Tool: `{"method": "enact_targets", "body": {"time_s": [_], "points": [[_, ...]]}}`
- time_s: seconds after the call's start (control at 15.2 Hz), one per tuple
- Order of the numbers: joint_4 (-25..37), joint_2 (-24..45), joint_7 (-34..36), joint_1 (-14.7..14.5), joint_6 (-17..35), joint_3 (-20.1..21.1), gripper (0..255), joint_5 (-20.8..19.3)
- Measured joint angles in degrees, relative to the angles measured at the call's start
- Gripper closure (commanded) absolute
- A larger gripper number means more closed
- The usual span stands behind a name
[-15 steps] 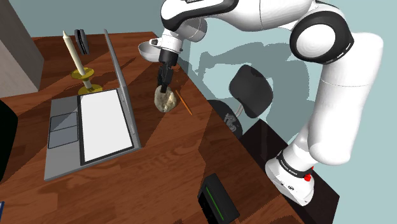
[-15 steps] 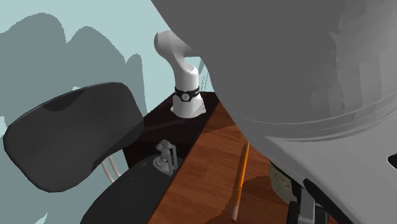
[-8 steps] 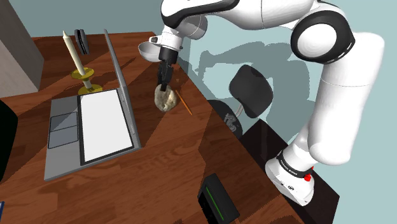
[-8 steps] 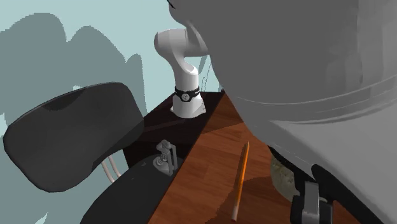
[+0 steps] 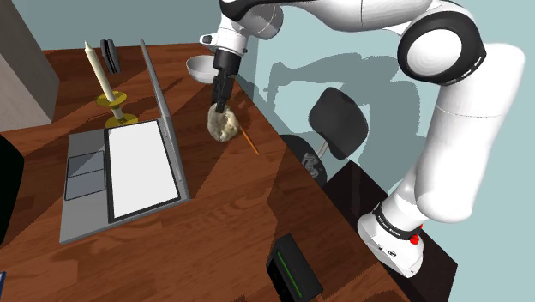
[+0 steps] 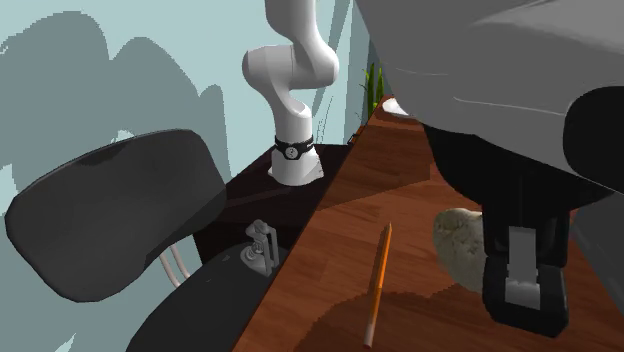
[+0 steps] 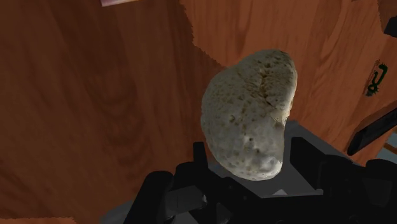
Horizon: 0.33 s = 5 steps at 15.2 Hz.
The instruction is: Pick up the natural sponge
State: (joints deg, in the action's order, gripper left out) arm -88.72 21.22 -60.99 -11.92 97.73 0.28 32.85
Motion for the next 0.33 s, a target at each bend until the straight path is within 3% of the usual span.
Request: {"method": "enact_targets", "body": {"time_s": [0.33], "points": [[2.8,-0.5,1.6,0.2,-2.8,0.0,255,-0.2]]}}
